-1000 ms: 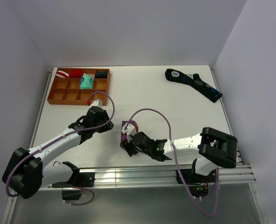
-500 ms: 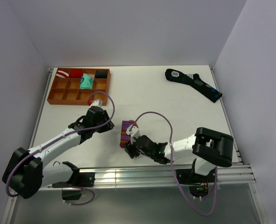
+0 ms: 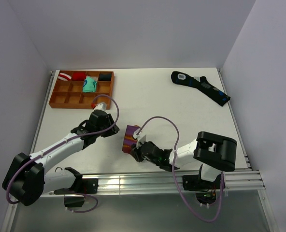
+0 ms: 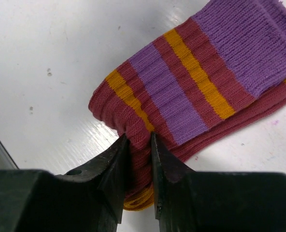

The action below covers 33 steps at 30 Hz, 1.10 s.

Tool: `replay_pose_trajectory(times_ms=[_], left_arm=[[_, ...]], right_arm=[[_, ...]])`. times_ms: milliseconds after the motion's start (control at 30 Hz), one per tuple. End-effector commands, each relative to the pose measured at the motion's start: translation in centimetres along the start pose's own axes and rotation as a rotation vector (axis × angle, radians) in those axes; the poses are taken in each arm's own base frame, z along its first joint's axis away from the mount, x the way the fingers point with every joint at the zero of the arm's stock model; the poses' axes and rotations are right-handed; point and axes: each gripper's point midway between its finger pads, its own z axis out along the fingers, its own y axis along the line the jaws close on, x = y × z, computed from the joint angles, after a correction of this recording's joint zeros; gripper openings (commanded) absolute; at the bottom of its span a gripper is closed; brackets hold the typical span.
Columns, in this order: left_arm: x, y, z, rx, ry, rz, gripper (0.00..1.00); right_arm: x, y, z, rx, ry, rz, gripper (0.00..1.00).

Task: Roll the socks
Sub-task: Roll the sock at the center of the board.

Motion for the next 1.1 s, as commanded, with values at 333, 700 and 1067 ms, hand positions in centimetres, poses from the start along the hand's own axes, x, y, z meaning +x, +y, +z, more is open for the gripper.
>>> replay_pose_trajectory(times_ms=[333,700,1067], left_arm=[[-1.1,-3.1,-2.2,0.283,-0.184,-0.044,0.43],[0.5,-4.3,-4.5,0.466,-0.3,-0.009,0.44],[2.2,-4.5,-5.0,0.531,-0.378,0.077,0.49]], right_arm=[[2.7,0.5,-1.7,-0.145,0.376,0.113,0.29],[-0.5,0.4,-1.3,-0.313,0.587,0.281,0.29],[-0.5,-0.2,-2.0,-0.431,0.817,0.463,0.3]])
